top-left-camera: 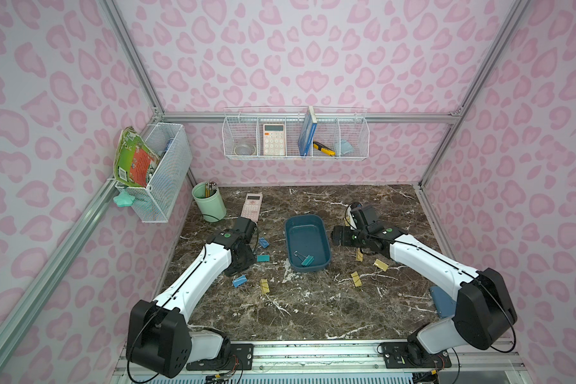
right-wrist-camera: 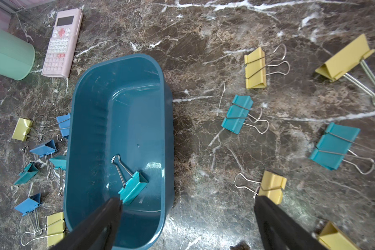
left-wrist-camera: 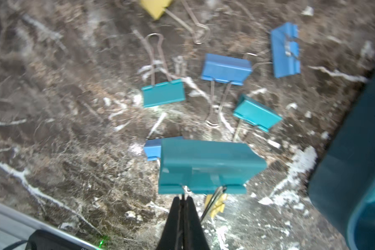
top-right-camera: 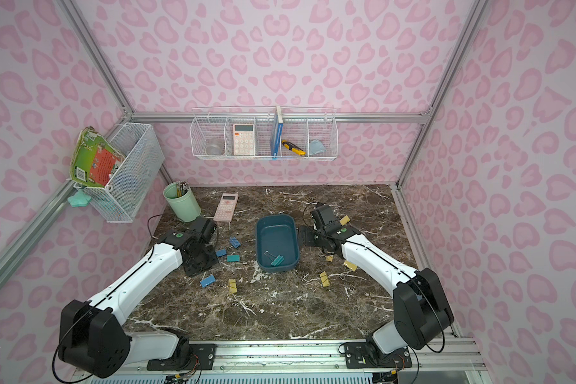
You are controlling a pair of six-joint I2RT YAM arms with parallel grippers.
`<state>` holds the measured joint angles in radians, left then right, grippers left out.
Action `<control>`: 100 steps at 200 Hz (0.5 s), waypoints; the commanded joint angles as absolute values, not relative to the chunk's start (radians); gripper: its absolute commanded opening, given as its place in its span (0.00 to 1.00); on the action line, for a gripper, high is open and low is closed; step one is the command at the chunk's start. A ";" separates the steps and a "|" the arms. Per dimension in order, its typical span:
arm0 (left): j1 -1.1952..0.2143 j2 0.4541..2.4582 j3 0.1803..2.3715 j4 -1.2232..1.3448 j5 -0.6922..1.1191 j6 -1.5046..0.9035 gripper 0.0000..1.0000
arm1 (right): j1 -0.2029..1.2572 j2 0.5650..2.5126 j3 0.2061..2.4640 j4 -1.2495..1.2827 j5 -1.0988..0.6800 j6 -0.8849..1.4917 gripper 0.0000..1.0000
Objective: Take out the binder clips from the storage box
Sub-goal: Place the binder clip at the center of the board.
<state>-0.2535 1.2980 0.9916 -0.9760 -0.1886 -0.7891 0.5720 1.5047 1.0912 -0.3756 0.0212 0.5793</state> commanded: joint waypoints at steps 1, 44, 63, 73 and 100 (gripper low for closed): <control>-0.183 1.254 0.941 -1.050 -0.243 -0.901 0.00 | 0.580 1.512 1.106 -0.359 0.021 0.575 0.99; -0.020 1.274 0.877 -0.992 -0.208 -0.892 0.00 | 0.583 1.495 1.094 -0.366 0.034 0.575 0.99; 0.034 1.332 0.870 -0.948 -0.173 -0.879 0.00 | 0.583 1.484 1.086 -0.370 0.042 0.578 0.99; 0.051 1.375 0.873 -0.928 -0.164 -0.871 0.00 | 0.583 1.476 1.082 -0.375 0.048 0.580 0.99; 0.077 1.486 0.882 -0.881 -0.141 -0.856 0.00 | 0.583 1.452 1.065 -0.384 0.063 0.586 0.99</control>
